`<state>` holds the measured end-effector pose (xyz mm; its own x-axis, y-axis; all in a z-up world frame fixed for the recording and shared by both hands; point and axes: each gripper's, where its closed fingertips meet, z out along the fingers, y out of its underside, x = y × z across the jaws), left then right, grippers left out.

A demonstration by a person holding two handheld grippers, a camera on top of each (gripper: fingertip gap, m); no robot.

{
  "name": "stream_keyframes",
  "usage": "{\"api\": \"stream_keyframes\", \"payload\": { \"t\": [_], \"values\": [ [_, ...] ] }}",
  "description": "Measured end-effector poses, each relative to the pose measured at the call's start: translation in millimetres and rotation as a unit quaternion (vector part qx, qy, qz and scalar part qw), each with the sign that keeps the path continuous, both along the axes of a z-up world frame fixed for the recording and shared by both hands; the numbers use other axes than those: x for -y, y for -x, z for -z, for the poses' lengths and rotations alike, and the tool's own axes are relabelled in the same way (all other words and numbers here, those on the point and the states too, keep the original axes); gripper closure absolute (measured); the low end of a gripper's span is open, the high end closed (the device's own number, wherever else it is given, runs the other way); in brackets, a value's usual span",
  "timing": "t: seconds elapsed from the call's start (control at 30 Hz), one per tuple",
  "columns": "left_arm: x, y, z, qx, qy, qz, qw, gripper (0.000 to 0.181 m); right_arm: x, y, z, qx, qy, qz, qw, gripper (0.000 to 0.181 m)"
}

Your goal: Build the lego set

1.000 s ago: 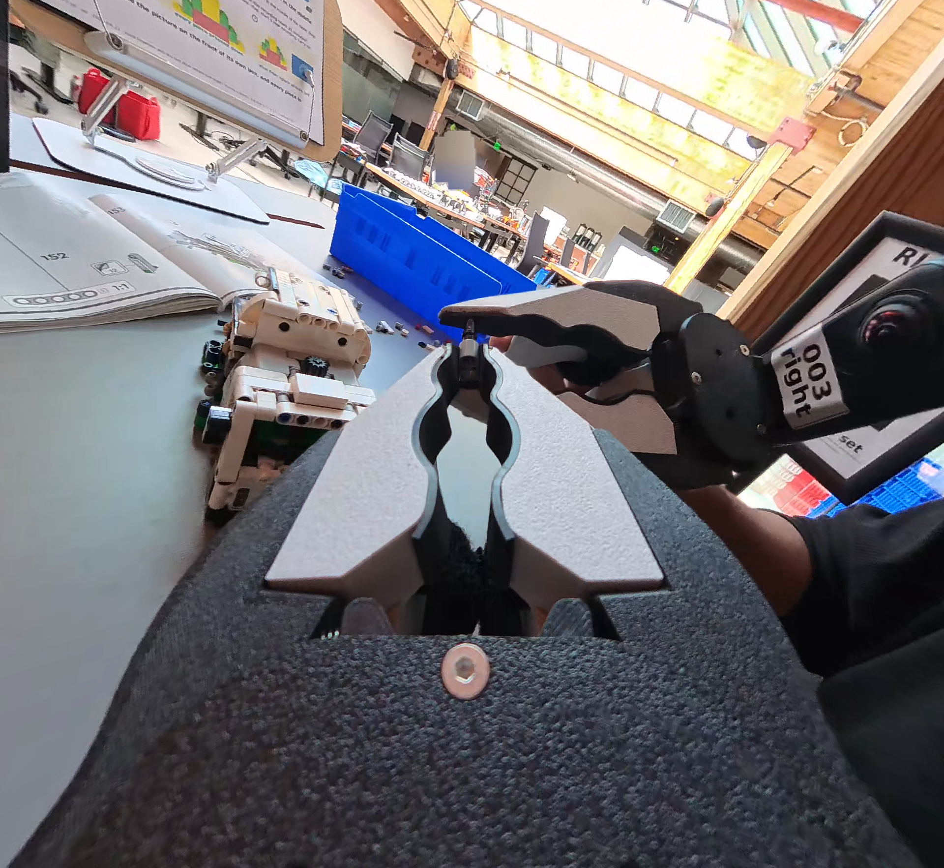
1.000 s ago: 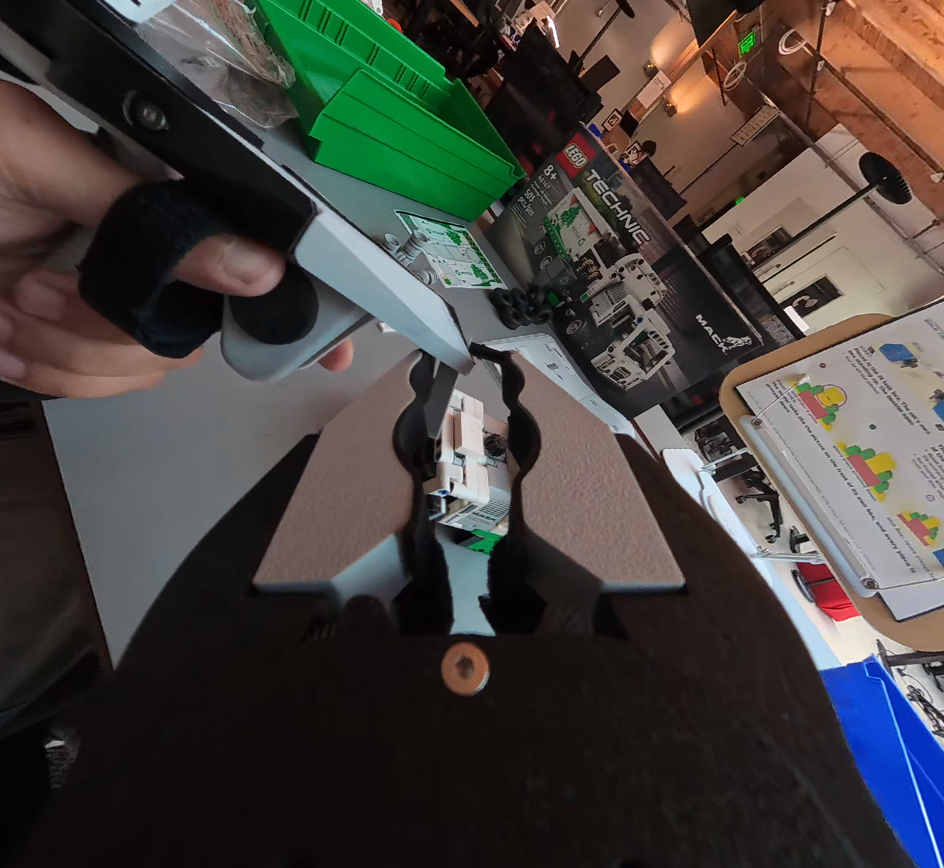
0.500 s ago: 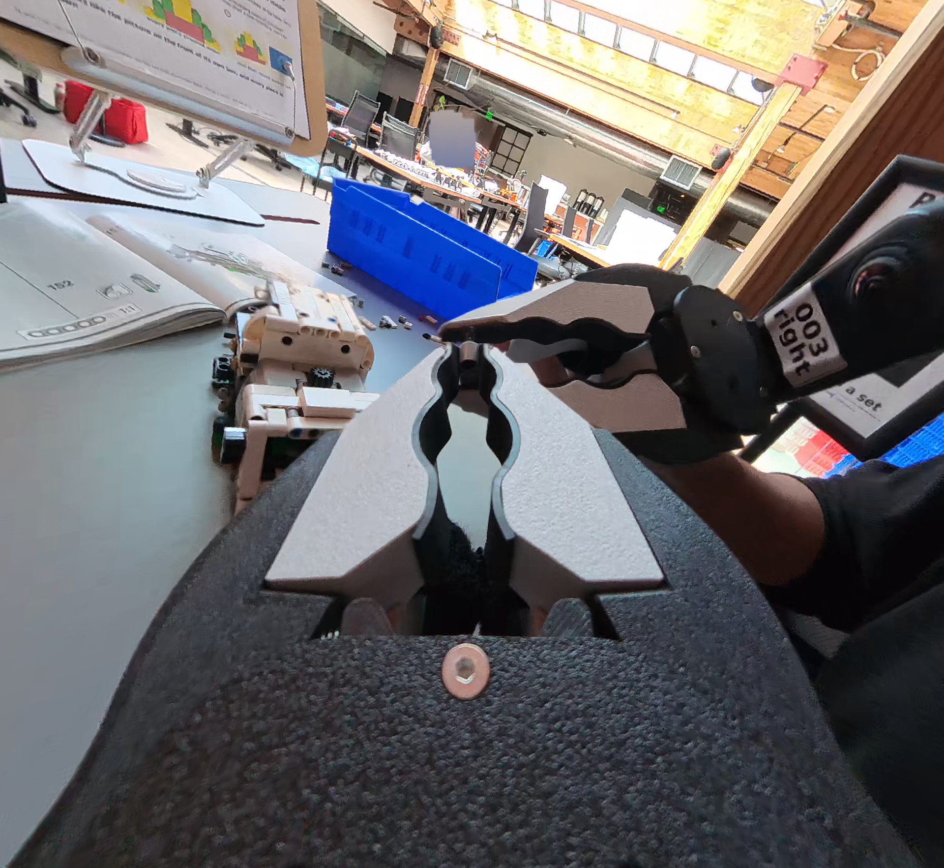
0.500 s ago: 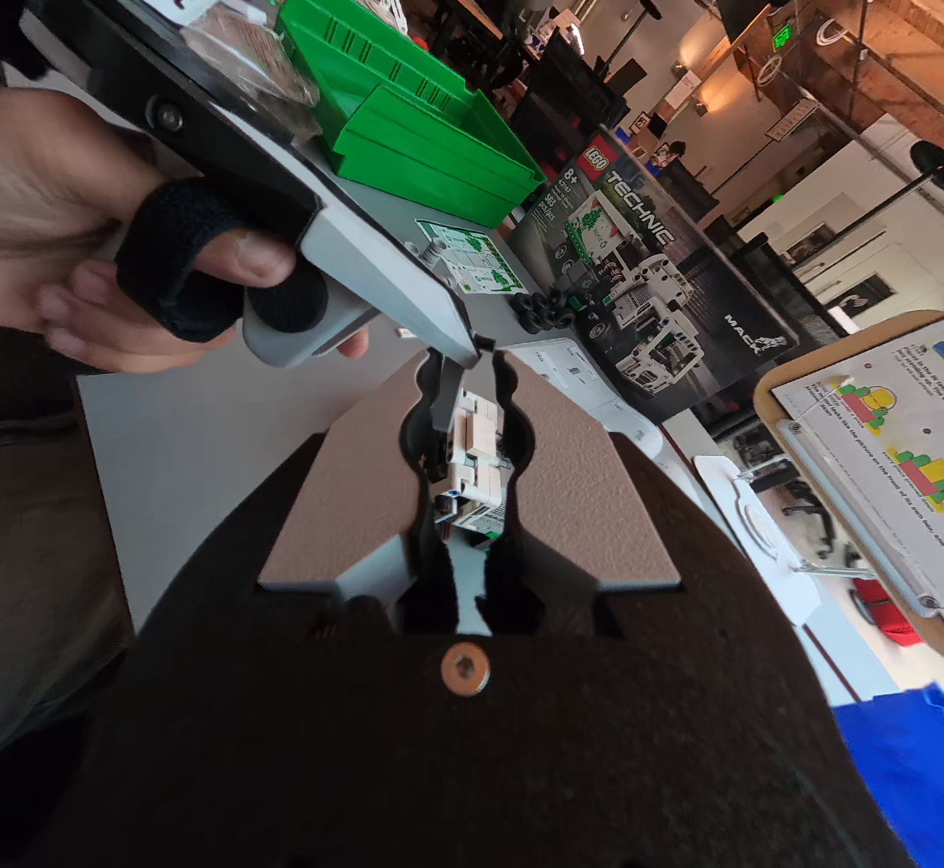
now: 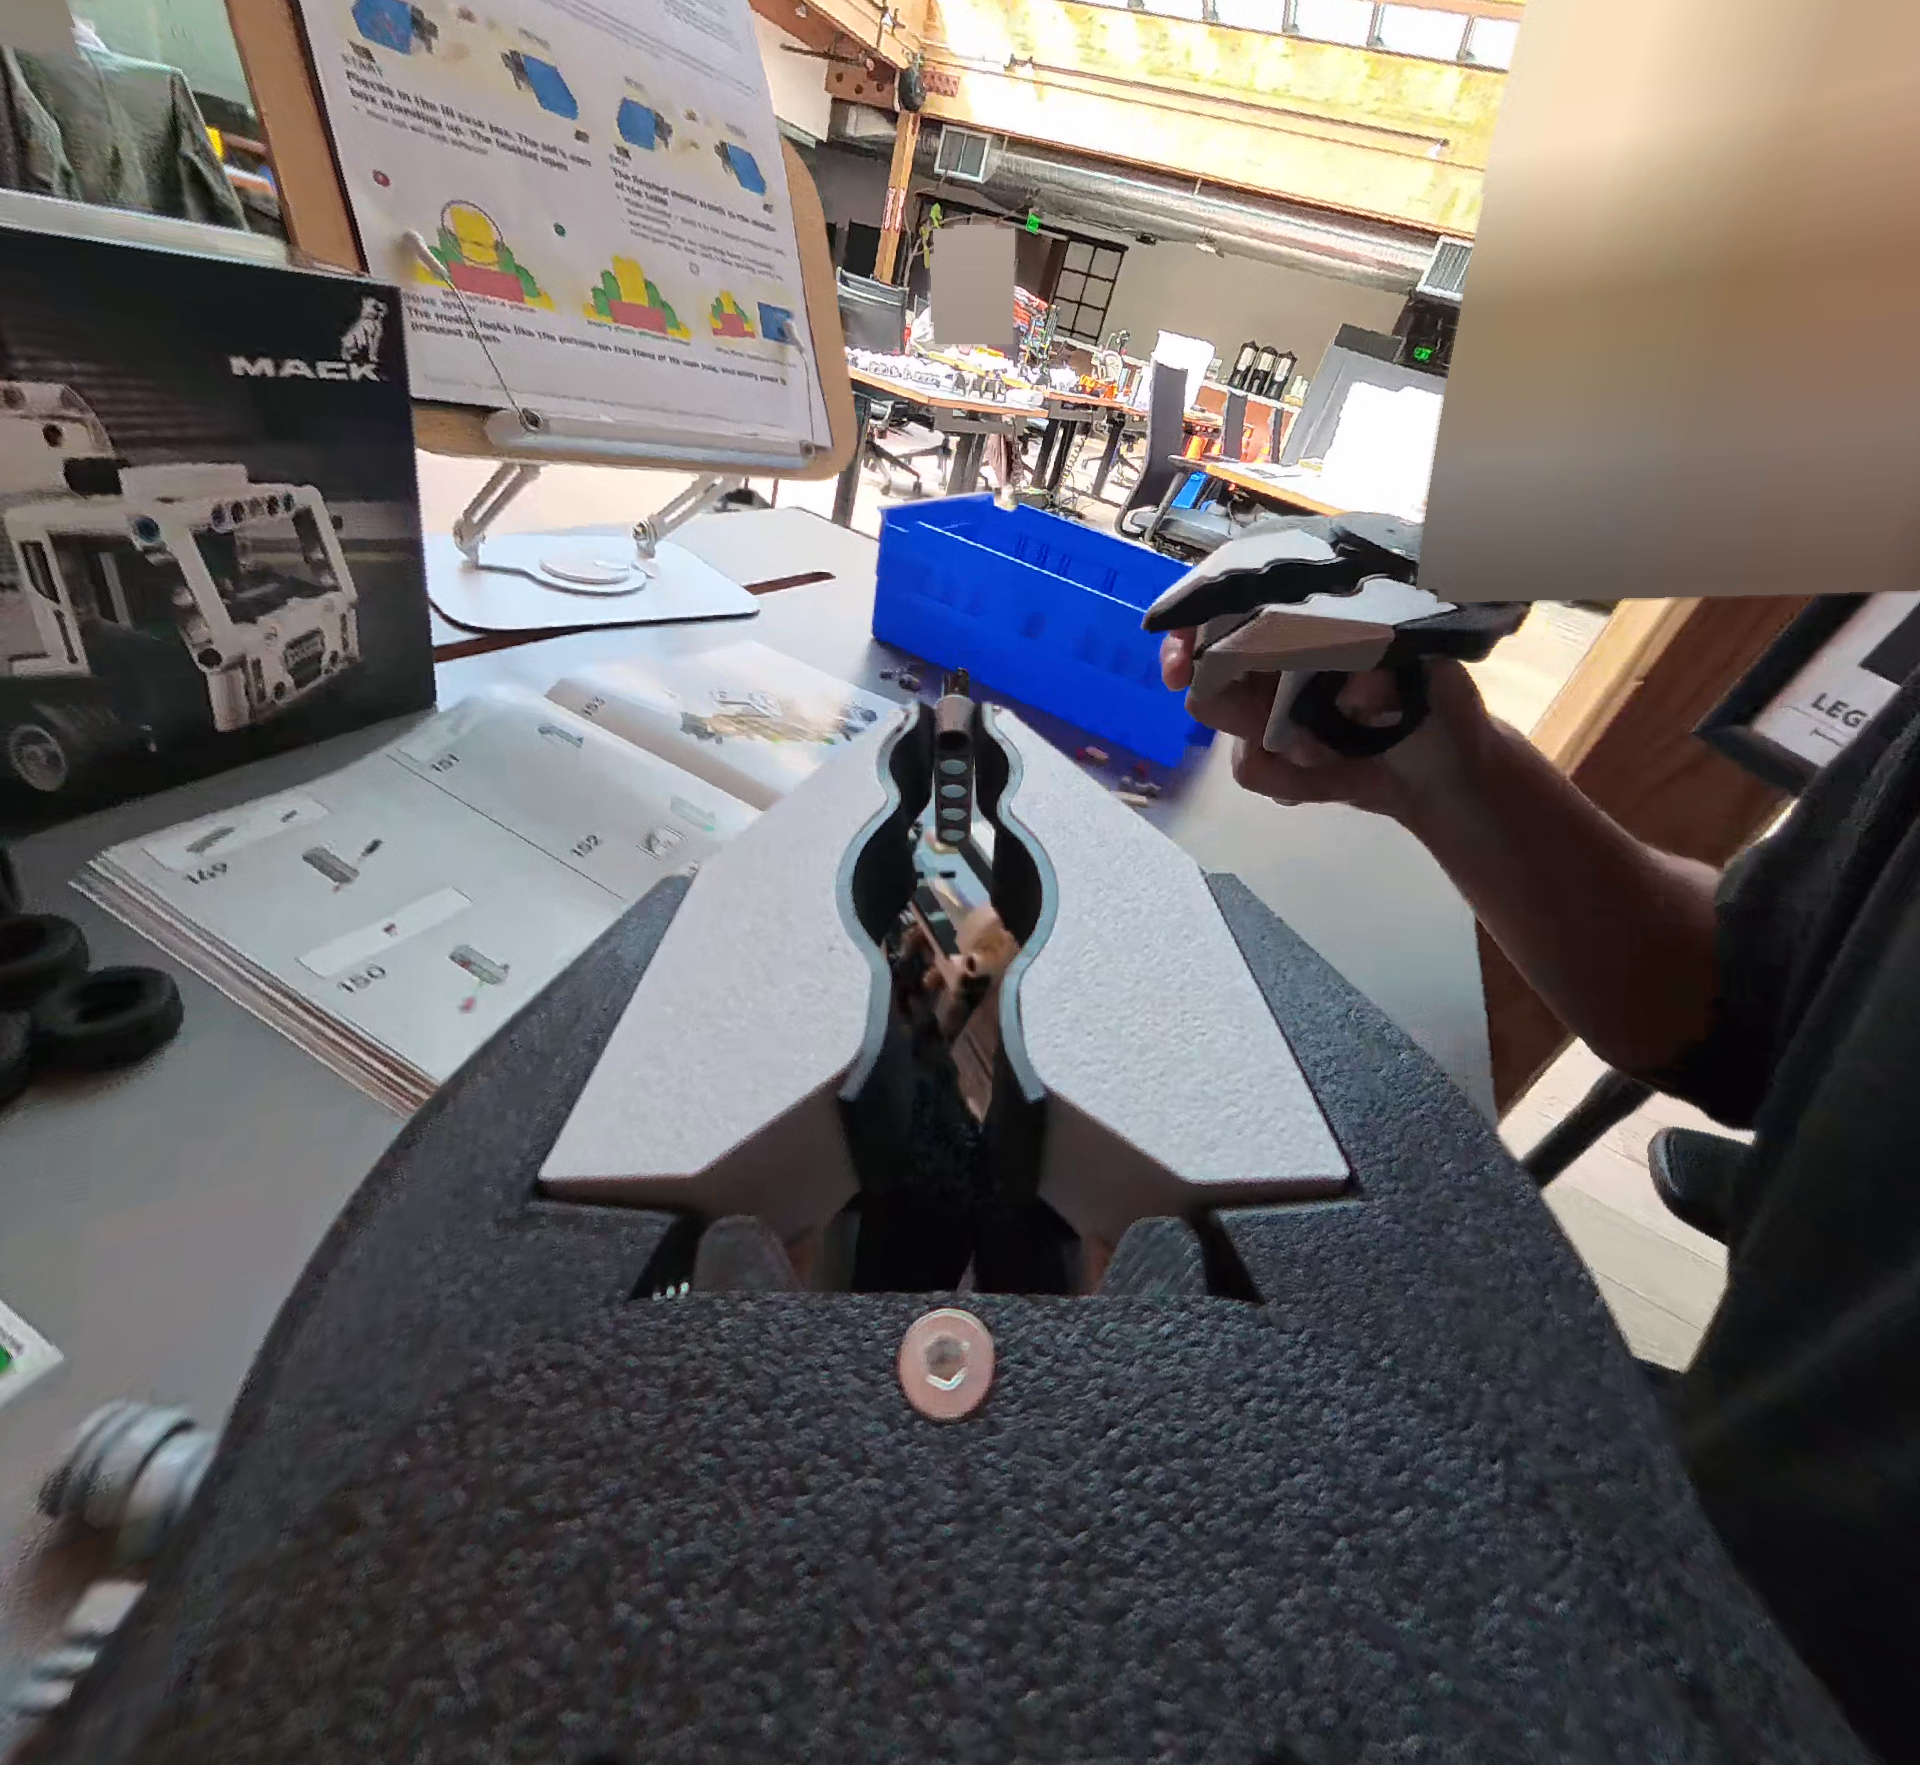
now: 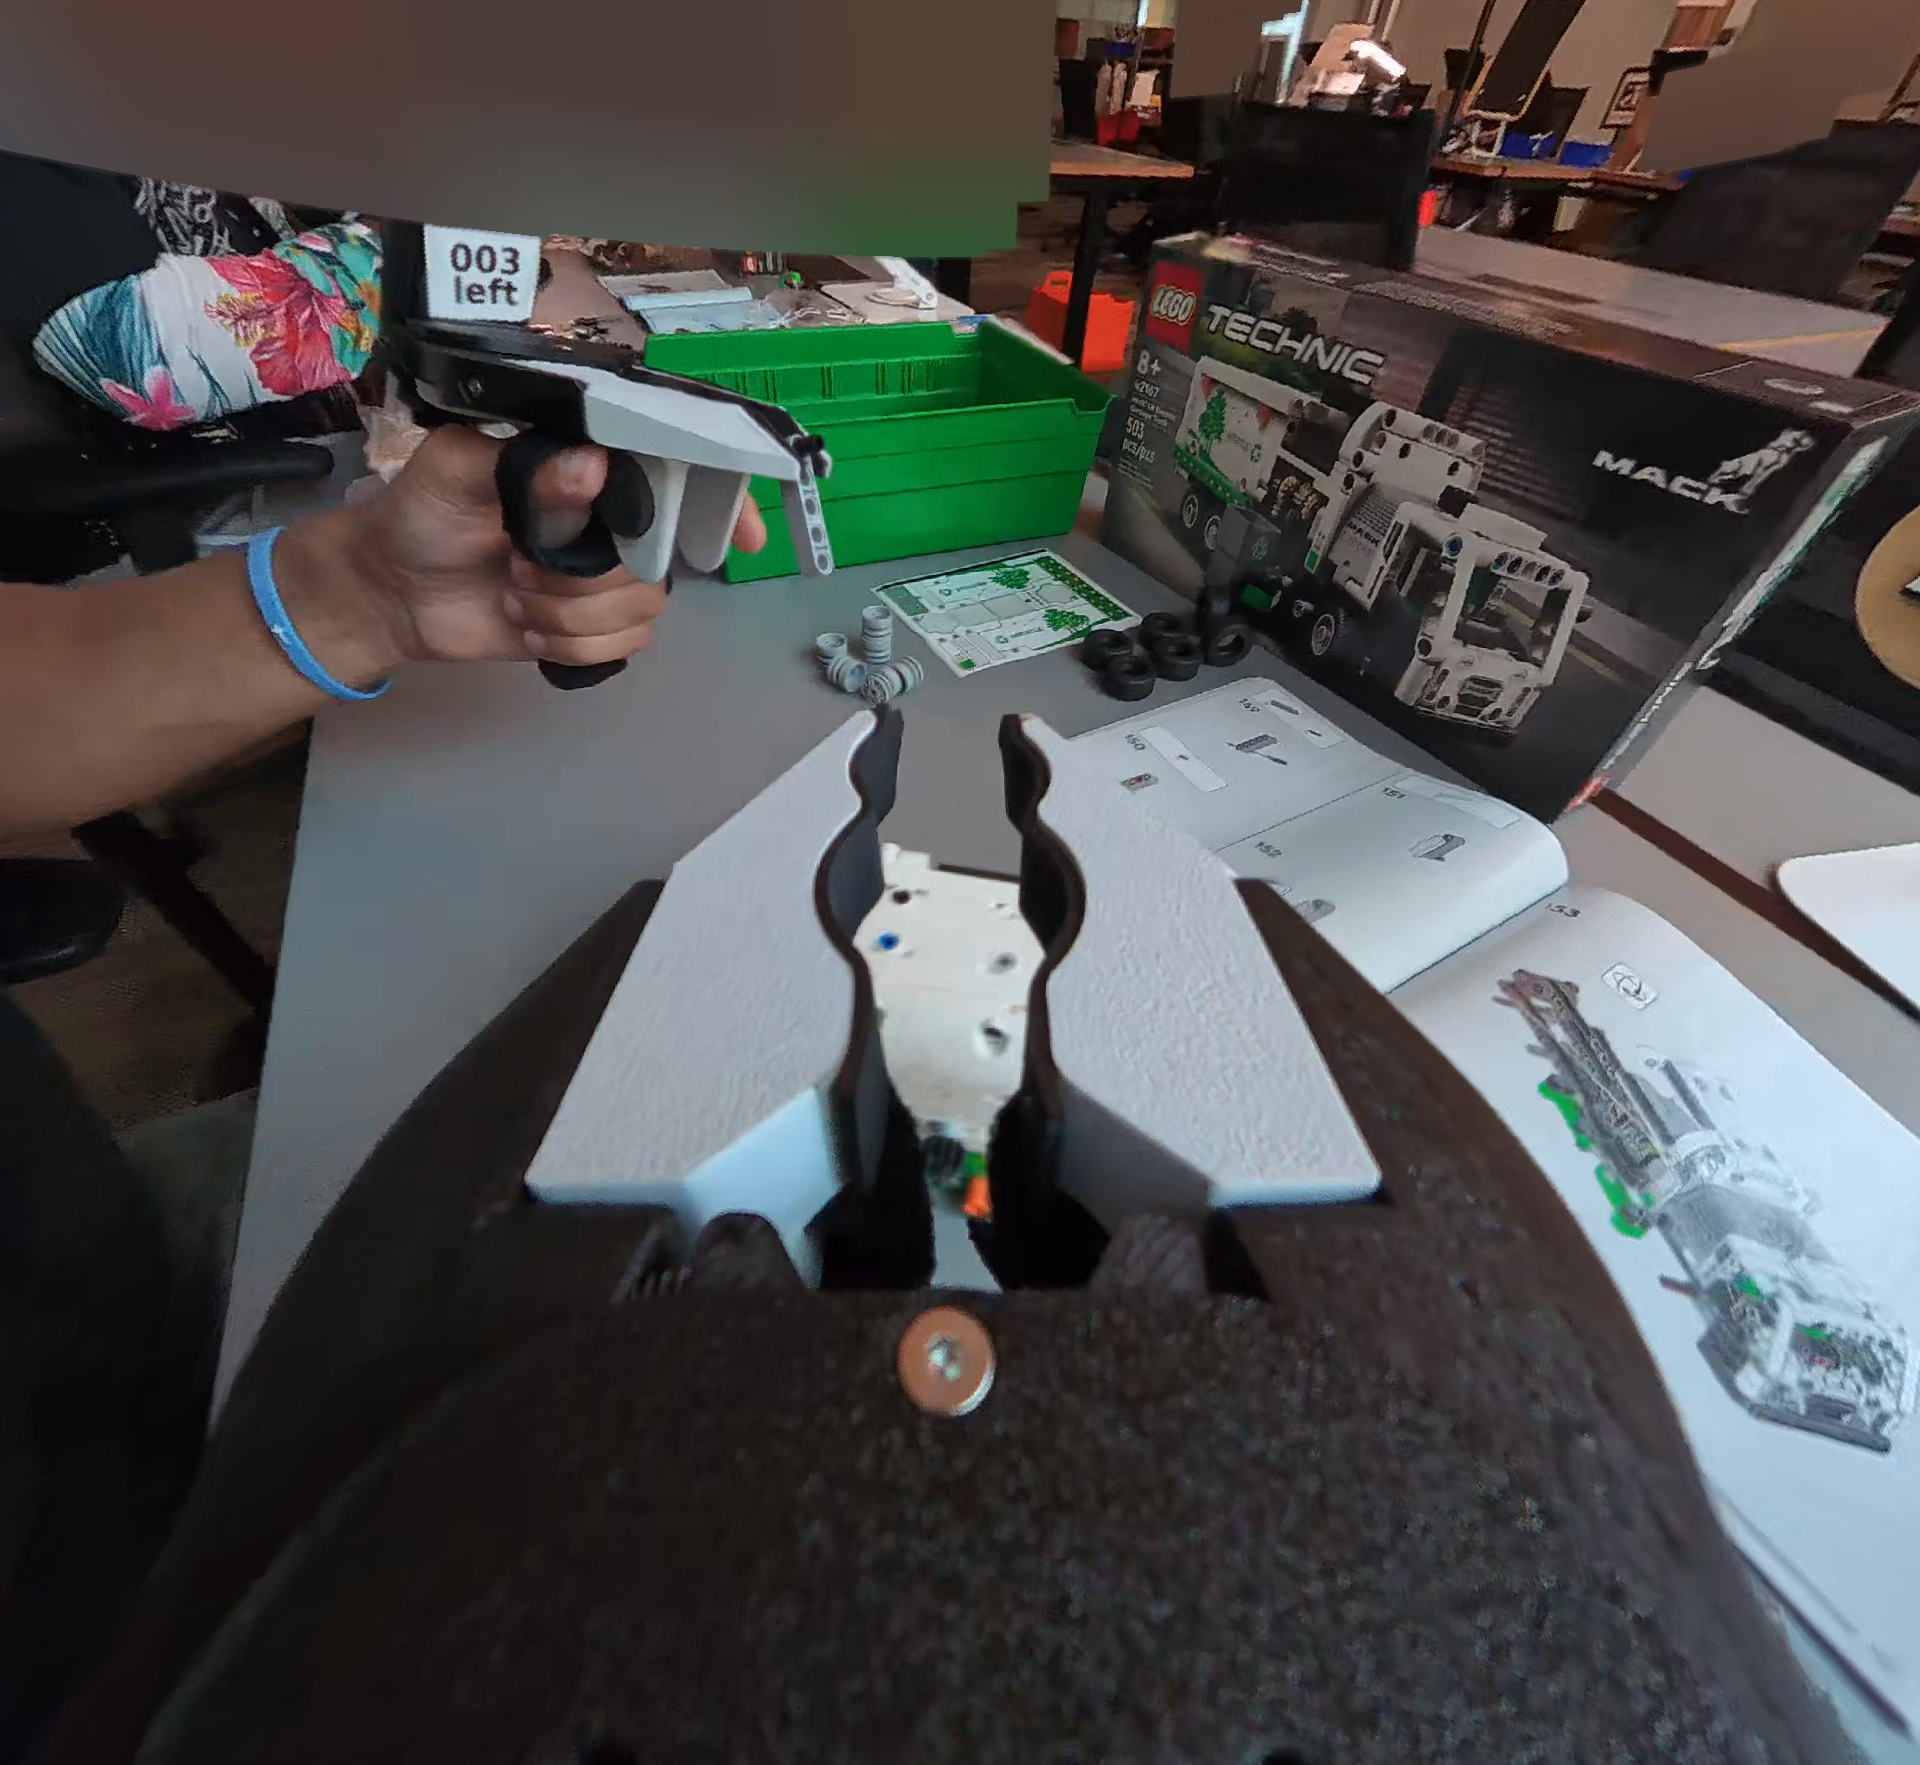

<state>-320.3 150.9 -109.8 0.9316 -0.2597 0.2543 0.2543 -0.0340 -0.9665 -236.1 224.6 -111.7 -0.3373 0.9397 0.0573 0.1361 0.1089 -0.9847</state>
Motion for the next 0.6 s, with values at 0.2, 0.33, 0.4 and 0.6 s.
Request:
{"api": "stream_keyframes", "payload": {
  "t": [0.2,0.33,0.4,0.6],
  "values": [
    [-40.8,12.7,-15.1,-0.007,-0.095,0.045,0.994,0.176,-17.9,53.0,22.5,0.086,0.057,-0.126,0.987,0.154],
    [-60.5,3.3,-27.1,0.003,-0.159,0.069,0.985,0.176,-15.4,67.0,-2.4,0.044,0.184,-0.182,0.965,0.148],
    [-65.8,-4.5,-34.0,0.023,-0.177,0.086,0.98,0.176,-7.7,63.1,-10.4,0.026,0.207,-0.206,0.956,0.149],
    [-74.0,-26.9,-42.8,0.037,-0.206,0.123,0.97,0.176,6.4,55.4,-17.2,-0.011,0.168,-0.211,0.963,0.152]
  ]
}}
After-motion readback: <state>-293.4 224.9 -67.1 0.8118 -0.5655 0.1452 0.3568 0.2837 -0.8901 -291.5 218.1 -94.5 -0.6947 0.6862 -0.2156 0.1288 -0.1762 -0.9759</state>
